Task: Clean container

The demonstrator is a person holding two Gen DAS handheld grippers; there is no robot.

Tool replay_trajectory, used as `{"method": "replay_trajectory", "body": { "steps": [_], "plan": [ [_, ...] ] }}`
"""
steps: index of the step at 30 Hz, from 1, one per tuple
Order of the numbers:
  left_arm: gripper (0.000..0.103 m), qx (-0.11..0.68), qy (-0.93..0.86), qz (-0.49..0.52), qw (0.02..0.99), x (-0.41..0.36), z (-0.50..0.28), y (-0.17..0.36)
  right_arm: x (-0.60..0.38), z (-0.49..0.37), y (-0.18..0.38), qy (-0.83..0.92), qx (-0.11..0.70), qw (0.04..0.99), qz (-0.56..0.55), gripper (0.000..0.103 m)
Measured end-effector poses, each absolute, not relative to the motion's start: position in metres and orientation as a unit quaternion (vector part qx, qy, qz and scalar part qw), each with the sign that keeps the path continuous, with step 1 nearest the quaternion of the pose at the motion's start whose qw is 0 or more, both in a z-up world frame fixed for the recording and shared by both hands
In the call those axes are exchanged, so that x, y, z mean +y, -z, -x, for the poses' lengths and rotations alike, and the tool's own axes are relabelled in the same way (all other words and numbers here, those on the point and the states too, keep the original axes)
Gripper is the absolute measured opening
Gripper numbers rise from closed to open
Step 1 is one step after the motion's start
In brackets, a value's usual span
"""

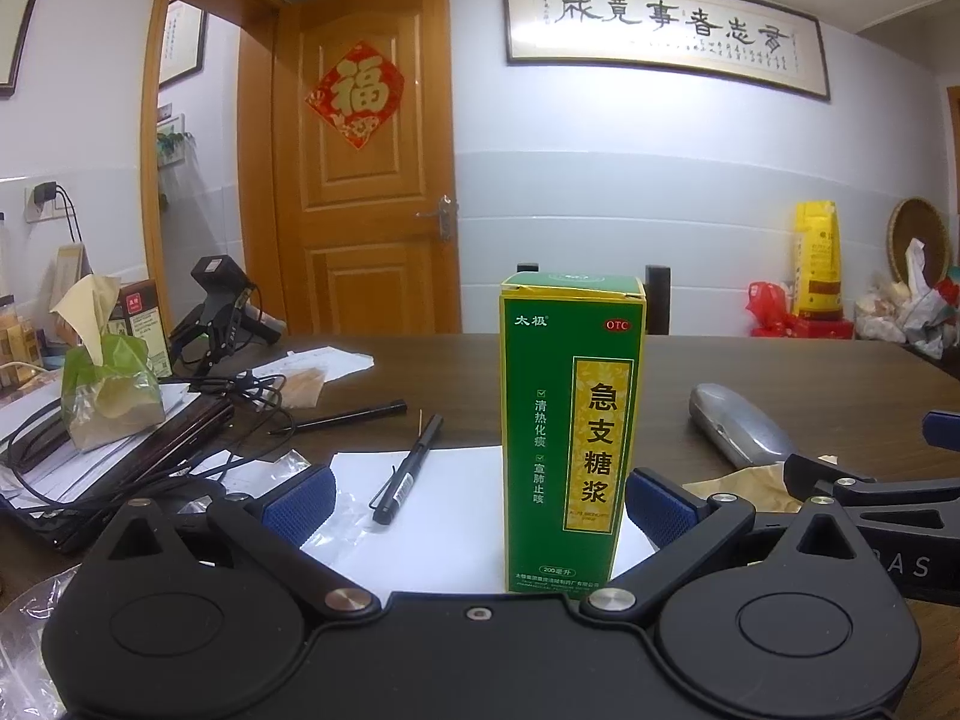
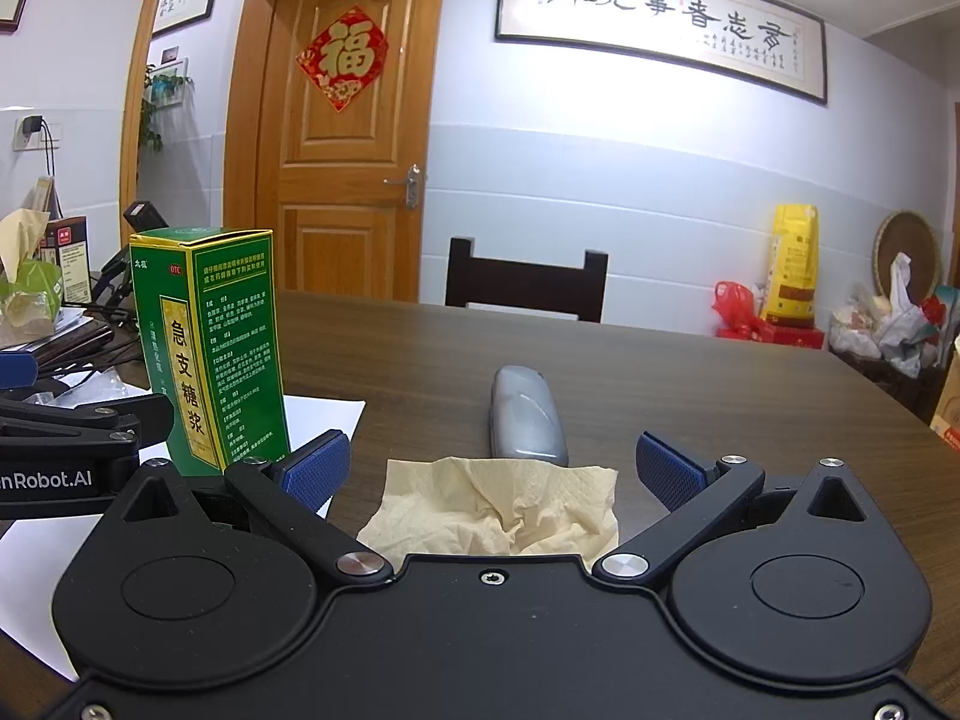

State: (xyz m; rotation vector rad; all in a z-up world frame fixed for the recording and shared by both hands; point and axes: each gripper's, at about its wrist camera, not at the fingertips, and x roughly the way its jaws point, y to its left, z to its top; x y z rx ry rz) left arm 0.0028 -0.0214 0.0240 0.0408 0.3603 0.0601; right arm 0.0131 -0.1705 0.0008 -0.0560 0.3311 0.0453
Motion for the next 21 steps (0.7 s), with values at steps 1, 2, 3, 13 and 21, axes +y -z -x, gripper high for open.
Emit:
{"method": "replay_trajectory", "body": {
  "steps": [1,2,3,13,21],
  "plan": [
    [0.103,0.179,-0.030,-0.020,0.983,-0.0213,-0.0030,-0.0238,-0.1704,-0.0131,-0.0009,-0.023,0.165,0.986,0.028,0.103],
    [0.103,0.179,-0.030,-0.021,0.983,-0.0206,-0.0033,-0.0235,-0.1703,-0.0131,-0.0009,-0.023,0.165,0.986,0.028,0.103],
    [0.103,0.180,-0.031,-0.021,0.983,-0.0207,-0.0034,-0.0234,-0.1702,-0.0130,-0.0010,-0.023,0.165,0.986,0.028,0.103],
    [0.103,0.171,-0.036,-0.022,0.984,-0.0198,-0.0037,-0.0226,-0.1716,-0.0138,-0.0009,-0.025,0.166,0.985,0.028,0.103],
    [0.103,0.170,-0.036,-0.025,0.985,-0.0184,-0.0055,-0.0224,-0.1711,-0.0138,-0.0010,-0.025,0.165,0.986,0.029,0.103]
  ]
}}
